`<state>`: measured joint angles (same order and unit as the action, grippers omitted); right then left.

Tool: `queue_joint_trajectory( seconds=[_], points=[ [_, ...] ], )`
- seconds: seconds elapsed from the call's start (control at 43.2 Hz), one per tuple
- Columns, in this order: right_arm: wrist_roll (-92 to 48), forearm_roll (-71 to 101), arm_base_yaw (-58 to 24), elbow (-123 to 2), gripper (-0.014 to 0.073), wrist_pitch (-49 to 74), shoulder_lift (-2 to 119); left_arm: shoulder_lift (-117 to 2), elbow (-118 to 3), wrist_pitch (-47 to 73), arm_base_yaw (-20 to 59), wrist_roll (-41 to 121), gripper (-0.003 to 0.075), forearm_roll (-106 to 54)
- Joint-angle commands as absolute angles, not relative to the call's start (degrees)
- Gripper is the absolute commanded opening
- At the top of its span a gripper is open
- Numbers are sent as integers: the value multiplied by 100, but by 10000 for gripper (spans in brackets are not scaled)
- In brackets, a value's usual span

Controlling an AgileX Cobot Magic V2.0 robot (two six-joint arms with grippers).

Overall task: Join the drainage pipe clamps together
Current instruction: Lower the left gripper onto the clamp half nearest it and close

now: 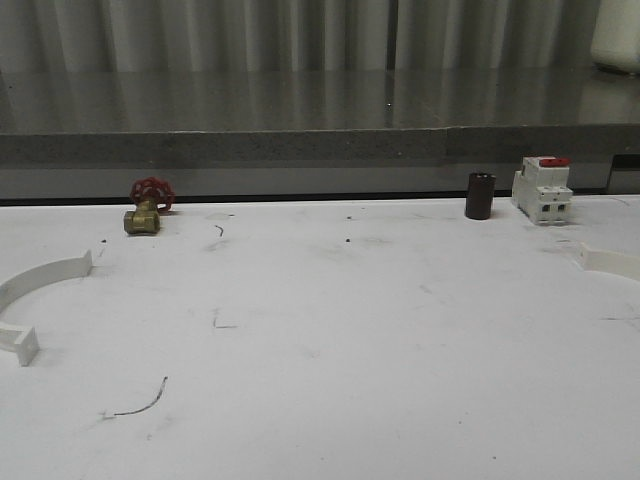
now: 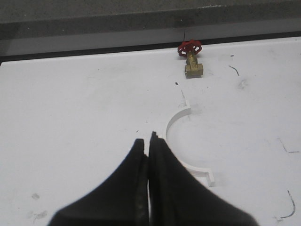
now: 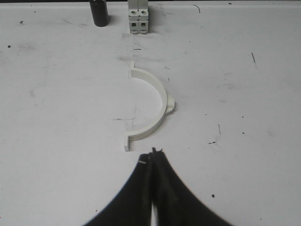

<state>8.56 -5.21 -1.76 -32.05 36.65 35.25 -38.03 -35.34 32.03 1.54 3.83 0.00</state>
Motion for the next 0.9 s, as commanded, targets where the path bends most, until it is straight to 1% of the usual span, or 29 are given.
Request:
queue_joint_trajectory(
  seconds=[0.0, 0.069, 0.162, 0.231, 0.301, 0.347, 0.463, 0.624, 0.879],
  points=[
    [833, -581, -150, -3385, 134, 3343, 3563, -3960, -3733, 2834, 187, 317, 34, -58],
    [833, -581, -150, -3385, 264, 3360, 3563, -4076, -3733, 2824, 187, 317, 128, -58],
    [833, -581, -150, -3385, 391, 3355, 3563, -4244, -3733, 2755, 187, 317, 283, -58],
    [833, -581, -150, -3385, 423, 3355, 3563, -4393, -3733, 2703, 187, 317, 405, -58],
    [833, -581, -150, -3385, 415, 3355, 3563, -4558, -3733, 2703, 187, 317, 464, -72],
    [833, -581, -150, -3385, 415, 3355, 3563, -4695, -3745, 2772, 187, 317, 477, -101],
    [833, -581, -150, -3385, 415, 3355, 3563, -5202, -3972, 3114, 187, 317, 475, -206],
    [833, -581, -150, -3385, 415, 3355, 3563, -6265, -4509, 3661, 187, 317, 472, -204],
    [833, -581, -150, -3385, 415, 3355, 3563, -7686, -5289, 3758, 187, 317, 472, -204]
  ],
)
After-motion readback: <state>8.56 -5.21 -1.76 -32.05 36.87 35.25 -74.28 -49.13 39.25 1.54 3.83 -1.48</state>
